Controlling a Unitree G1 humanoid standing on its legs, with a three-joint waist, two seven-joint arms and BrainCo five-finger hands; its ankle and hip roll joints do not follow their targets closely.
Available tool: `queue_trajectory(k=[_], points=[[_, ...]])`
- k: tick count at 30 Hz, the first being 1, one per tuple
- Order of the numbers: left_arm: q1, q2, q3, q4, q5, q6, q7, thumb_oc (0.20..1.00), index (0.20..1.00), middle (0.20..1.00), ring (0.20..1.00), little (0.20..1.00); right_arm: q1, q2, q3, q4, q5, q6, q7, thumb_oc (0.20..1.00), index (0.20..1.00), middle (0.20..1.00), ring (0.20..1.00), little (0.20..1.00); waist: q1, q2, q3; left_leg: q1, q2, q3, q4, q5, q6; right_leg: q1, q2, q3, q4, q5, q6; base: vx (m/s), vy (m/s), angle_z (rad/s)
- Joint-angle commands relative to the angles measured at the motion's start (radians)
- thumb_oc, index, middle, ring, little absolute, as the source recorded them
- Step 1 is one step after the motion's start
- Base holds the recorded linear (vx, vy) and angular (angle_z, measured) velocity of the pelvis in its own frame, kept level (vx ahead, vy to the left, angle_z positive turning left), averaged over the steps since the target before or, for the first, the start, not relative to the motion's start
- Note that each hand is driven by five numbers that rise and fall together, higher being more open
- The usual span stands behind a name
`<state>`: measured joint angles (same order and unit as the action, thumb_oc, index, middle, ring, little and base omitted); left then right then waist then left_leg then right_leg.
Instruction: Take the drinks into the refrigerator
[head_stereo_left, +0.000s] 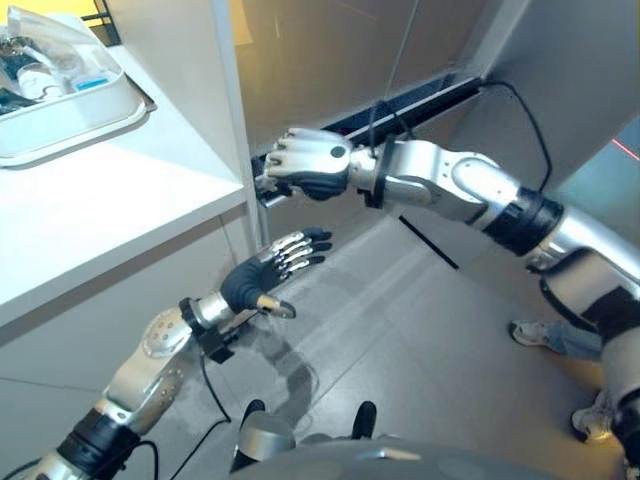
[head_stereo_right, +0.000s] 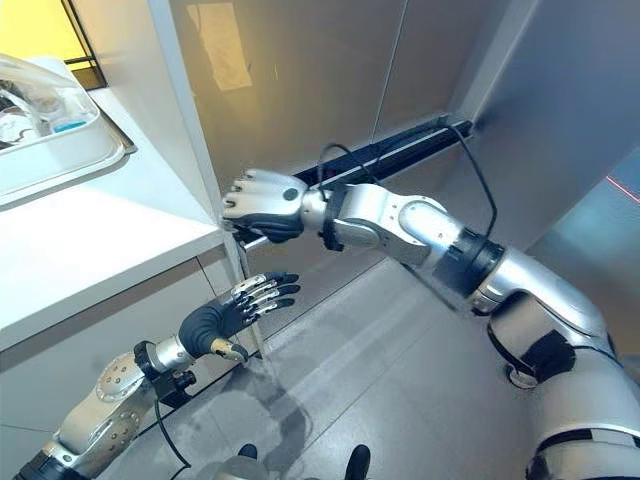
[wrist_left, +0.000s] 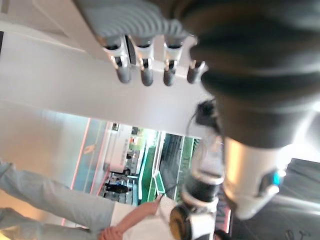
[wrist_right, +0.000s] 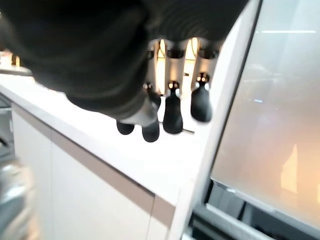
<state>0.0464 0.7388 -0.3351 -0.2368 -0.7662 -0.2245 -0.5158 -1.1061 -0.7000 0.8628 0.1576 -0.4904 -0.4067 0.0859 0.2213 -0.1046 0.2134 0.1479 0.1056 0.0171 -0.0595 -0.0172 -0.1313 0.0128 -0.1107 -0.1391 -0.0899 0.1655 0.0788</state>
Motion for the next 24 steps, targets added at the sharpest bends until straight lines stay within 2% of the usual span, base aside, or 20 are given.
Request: queue_trajectory(k=[1, 11, 17, 21, 22, 23, 24], points=[[0.009, -0.023, 0.02, -0.015, 0.018, -0.064, 0.01, 1.0, 1.0, 1.0, 1.0, 1.0, 0.113, -0.076, -0.085, 0.003, 0.079, 0.022, -0.002, 1.0, 1.0, 1.0, 1.0, 1.0, -0.035, 0.026, -0.001, -0.046, -0.097, -0.014, -0.011, -0.007, 0.135, 0.028, 0.008, 0.002, 0.122, -0.111, 0.028, 0.03, 0.019, -0.05], [0.047, -0.056, 0.052, 0.006, 0.051, -0.088, 0.005, 1.0, 1.0, 1.0, 1.0, 1.0, 0.543, -0.107, -0.252, 0.046, 0.088, 0.02, 0.032, 1.0, 1.0, 1.0, 1.0, 1.0, -0.076, 0.04, 0.0, -0.037, -0.095, -0.001, -0.012, -0.015, 0.135, 0.026, 0.011, 0.012, 0.128, -0.118, 0.03, 0.0, 0.005, -0.1], [0.066, -0.06, 0.068, 0.008, 0.056, -0.097, -0.001, 1.0, 1.0, 1.0, 1.0, 1.0, 0.719, -0.107, -0.323, 0.1, 0.103, 0.018, 0.037, 1.0, 1.0, 1.0, 1.0, 1.0, -0.093, 0.043, -0.004, -0.025, -0.092, 0.0, -0.016, -0.03, 0.134, 0.031, 0.012, 0.017, 0.129, -0.13, 0.034, 0.01, -0.001, -0.03], [0.08, -0.07, 0.084, 0.031, 0.07, -0.111, 0.006, 1.0, 1.0, 1.0, 1.0, 1.0, 0.87, -0.046, -0.405, 0.164, 0.167, 0.021, 0.025, 1.0, 1.0, 1.0, 1.0, 1.0, -0.112, 0.047, -0.005, -0.022, -0.093, 0.005, -0.016, -0.032, 0.134, 0.029, 0.012, 0.021, 0.131, -0.129, 0.036, 0.01, 0.003, 0.0], [0.091, -0.085, 0.092, 0.089, 0.113, -0.129, 0.031, 1.0, 1.0, 1.0, 1.0, 1.0, 0.95, 0.021, -0.447, 0.217, 0.253, 0.027, 0.028, 1.0, 1.0, 1.0, 1.0, 1.0, -0.123, 0.05, -0.005, -0.021, -0.093, 0.006, -0.016, -0.031, 0.134, 0.028, 0.013, 0.024, 0.132, -0.129, 0.036, 0.0, 0.0, 0.0], [0.089, -0.084, 0.086, 0.093, 0.116, -0.132, 0.032, 1.0, 1.0, 1.0, 1.0, 1.0, 0.954, 0.022, -0.451, 0.216, 0.255, 0.027, 0.029, 1.0, 1.0, 1.0, 1.0, 1.0, -0.12, 0.049, -0.007, -0.021, -0.093, 0.006, -0.016, -0.032, 0.134, 0.028, 0.013, 0.024, 0.132, -0.13, 0.036, 0.0, 0.0, 0.0], [0.091, -0.092, 0.083, 0.149, 0.166, -0.15, 0.05, 1.0, 1.0, 1.0, 1.0, 1.0, 0.993, 0.069, -0.479, 0.268, 0.321, 0.032, 0.031, 1.0, 1.0, 1.0, 1.0, 1.0, -0.127, 0.049, -0.008, -0.021, -0.093, 0.007, -0.016, -0.031, 0.134, 0.028, 0.013, 0.025, 0.132, -0.13, 0.036, 0.0, 0.0, 0.0]])
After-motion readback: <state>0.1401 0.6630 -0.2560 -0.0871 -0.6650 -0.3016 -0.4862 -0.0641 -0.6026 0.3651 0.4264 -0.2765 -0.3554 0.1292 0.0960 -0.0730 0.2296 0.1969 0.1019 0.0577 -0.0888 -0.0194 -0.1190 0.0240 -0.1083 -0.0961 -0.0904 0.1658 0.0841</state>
